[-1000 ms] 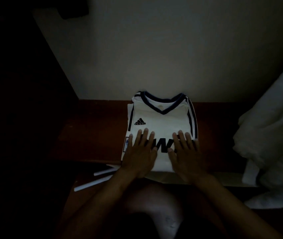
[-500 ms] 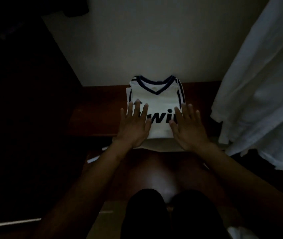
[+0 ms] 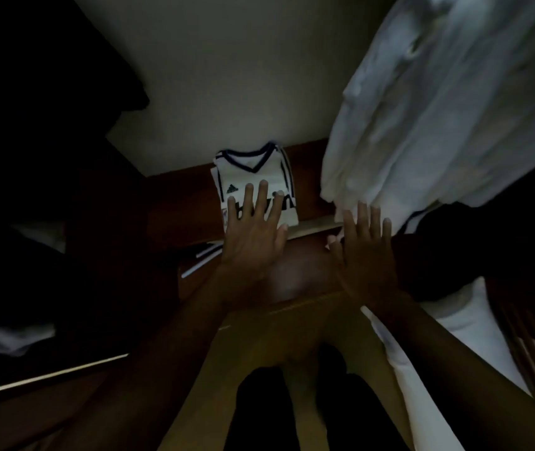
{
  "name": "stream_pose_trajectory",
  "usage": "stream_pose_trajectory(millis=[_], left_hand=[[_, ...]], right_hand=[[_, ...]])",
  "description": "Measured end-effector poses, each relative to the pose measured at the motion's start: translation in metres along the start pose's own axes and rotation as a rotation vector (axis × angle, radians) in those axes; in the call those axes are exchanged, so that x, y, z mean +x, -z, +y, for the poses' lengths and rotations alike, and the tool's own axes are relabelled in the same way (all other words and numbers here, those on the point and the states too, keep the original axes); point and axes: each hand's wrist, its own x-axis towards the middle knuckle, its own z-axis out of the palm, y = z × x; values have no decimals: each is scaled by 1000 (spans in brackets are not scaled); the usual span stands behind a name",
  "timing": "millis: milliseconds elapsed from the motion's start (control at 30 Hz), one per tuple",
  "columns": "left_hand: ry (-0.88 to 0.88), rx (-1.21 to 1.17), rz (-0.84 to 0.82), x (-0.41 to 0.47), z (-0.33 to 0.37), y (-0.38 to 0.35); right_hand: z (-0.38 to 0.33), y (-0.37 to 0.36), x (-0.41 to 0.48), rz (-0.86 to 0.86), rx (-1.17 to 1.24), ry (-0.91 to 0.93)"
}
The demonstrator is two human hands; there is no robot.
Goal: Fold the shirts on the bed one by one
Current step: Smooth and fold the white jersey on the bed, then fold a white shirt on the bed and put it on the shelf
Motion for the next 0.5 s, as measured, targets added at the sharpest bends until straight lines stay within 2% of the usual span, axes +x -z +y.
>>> stream_pose_trajectory(millis=[133, 333, 500], left_hand=[[-139, 1, 46, -9, 26, 66], [-451, -67, 93, -38, 81, 147], [-775, -77, 98, -97, 161, 200]], right_hand=[[9, 68, -41, 121, -20, -79], [5, 153, -142, 222, -89, -360], [9, 200, -267, 300, -100, -622]])
